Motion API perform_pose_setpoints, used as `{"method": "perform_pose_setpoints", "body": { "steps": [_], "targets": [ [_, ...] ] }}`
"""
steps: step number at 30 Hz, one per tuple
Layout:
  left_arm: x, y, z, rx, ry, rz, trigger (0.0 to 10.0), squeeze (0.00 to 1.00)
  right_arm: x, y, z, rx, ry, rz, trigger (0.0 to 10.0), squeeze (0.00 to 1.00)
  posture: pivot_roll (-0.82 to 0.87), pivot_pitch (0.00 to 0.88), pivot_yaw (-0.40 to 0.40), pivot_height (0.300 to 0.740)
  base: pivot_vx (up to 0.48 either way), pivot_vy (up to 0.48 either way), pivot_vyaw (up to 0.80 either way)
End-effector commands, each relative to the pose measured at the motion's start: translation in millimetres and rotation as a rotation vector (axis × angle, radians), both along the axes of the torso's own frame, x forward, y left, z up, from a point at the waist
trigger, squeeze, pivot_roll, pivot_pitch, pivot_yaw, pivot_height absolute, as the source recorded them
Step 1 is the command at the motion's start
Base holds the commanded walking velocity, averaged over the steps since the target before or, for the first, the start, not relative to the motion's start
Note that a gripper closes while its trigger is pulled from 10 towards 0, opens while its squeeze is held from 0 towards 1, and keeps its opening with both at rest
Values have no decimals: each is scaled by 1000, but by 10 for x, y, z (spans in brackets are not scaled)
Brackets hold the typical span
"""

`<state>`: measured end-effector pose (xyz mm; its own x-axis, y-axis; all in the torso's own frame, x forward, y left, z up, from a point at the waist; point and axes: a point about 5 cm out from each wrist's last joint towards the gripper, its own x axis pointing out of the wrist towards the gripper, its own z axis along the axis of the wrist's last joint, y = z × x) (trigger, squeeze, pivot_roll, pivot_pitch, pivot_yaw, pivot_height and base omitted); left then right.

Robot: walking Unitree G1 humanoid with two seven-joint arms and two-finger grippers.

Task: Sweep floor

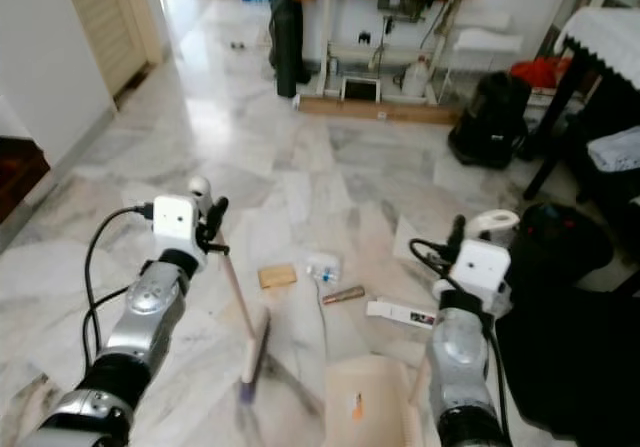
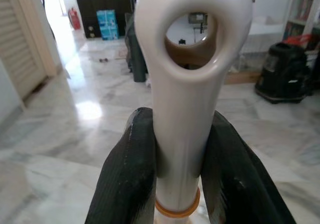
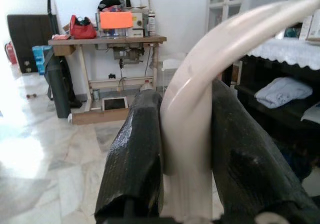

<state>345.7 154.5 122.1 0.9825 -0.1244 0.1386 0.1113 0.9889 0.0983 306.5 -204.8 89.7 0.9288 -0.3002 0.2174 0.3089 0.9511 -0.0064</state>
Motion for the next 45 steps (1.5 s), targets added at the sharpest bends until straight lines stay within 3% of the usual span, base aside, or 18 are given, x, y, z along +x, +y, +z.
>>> {"method": "perform_pose_setpoints", "body": {
  "steps": [1,15,45],
  "targets": [
    [33,-69,128,-5,-55,-18,10000,0,3,-52,55,12,-30,-22,10000,0,89,6,3,740,330,292,0],
    [40,-75,137,-4,-58,-20,10000,0,12,-48,61,13,-31,-21,10000,0,88,1,5,740,321,283,0],
    [40,-74,130,1,-52,-15,10000,0,14,-30,45,15,-21,-14,10000,0,90,8,3,740,365,0,0]
  ]
}}
